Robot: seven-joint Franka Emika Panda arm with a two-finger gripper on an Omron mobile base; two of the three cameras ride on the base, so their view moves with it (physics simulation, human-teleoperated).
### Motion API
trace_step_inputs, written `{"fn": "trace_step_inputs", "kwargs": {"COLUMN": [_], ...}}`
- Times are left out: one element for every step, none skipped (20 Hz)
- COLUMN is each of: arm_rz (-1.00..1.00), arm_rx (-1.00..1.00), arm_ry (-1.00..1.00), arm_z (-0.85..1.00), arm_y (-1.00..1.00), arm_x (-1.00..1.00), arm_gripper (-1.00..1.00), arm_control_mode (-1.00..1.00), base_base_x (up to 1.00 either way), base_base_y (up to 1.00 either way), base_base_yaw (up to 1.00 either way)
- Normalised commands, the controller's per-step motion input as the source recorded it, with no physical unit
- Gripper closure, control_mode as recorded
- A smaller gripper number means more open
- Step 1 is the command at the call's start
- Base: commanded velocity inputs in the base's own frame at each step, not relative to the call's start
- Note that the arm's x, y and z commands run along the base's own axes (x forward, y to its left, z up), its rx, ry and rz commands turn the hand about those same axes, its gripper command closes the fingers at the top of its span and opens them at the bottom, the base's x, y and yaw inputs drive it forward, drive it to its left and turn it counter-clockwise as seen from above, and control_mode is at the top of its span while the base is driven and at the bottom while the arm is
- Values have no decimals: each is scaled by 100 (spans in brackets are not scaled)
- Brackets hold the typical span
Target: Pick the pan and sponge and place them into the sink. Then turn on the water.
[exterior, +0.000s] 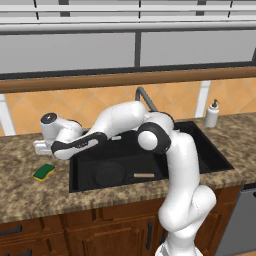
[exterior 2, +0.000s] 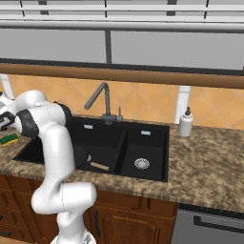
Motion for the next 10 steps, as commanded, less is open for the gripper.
{"fn": "trace_step_inputs", "kwargs": {"arm_rz": [-2, -7, -14, -18, -21, -21, -22, -22, -22, -22], "arm_rx": [14, 17, 19, 21, 21, 19, 17, 15, 15, 18], "arm_ry": [18, 11, 8, 7, 4, 0, 0, 0, 0, 0], "arm_z": [0, 0, 0, 0, 0, 0, 0, 0, -8, -9], "arm_y": [19, 20, 9, 9, 3, 5, 6, 9, 16, 15], "arm_x": [0, 0, 0, -11, -9, -12, -14, -16, -25, -31], "arm_gripper": [-100, -100, -100, -100, -100, -100, -100, -100, -100, -100], "arm_control_mode": [-100, -100, -100, -100, -100, -100, -100, -100, -100, -100], "base_base_x": [0, 0, 0, 0, 0, 0, 0, 0, 0, 0], "base_base_y": [0, 0, 0, 0, 0, 0, 0, 0, 0, 0], "base_base_yaw": [0, 0, 0, 0, 0, 0, 0, 0, 0, 0]}}
